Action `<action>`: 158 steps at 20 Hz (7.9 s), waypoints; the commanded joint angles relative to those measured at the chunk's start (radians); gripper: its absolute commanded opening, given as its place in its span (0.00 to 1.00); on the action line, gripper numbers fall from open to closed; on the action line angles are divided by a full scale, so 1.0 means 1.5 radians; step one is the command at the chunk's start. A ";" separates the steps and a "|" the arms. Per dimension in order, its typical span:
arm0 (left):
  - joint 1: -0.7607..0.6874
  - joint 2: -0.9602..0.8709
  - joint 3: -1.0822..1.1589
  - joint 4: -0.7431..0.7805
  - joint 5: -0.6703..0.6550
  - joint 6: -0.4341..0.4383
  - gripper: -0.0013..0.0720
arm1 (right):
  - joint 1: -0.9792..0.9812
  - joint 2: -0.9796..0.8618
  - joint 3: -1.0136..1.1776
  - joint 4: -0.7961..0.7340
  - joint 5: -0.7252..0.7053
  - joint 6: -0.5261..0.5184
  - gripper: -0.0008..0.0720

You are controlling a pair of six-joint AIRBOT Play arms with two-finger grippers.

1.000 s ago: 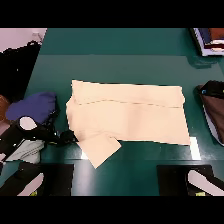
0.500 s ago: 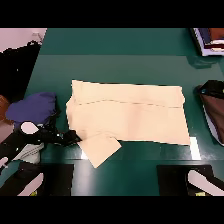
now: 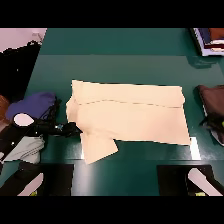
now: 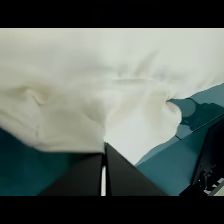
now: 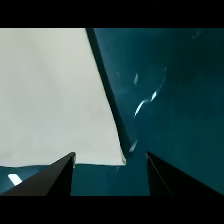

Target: Fold the shirts.

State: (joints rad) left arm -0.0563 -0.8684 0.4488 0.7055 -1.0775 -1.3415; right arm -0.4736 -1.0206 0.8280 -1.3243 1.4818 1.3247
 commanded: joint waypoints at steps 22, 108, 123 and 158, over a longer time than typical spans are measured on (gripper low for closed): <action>0.000 0.265 0.055 0.198 -0.300 -0.171 0.05 | 0.000 0.220 -0.182 0.019 0.077 -0.019 0.04; 0.049 -0.211 0.721 0.388 -0.107 -0.095 0.06 | 0.890 -0.459 0.502 0.456 -0.258 -0.121 0.60; 0.047 -0.219 0.719 0.350 -0.079 -0.095 0.06 | 0.498 -0.411 0.225 0.402 -0.203 -0.081 0.82; -0.158 -0.219 0.719 0.306 0.005 -0.101 0.06 | -0.111 -0.349 0.606 0.323 -0.154 -0.002 0.04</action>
State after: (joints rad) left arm -0.2909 -1.1965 1.5269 1.1667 -1.0832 -1.4914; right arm -0.5091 -1.5574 1.7363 -0.8314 1.2556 1.2984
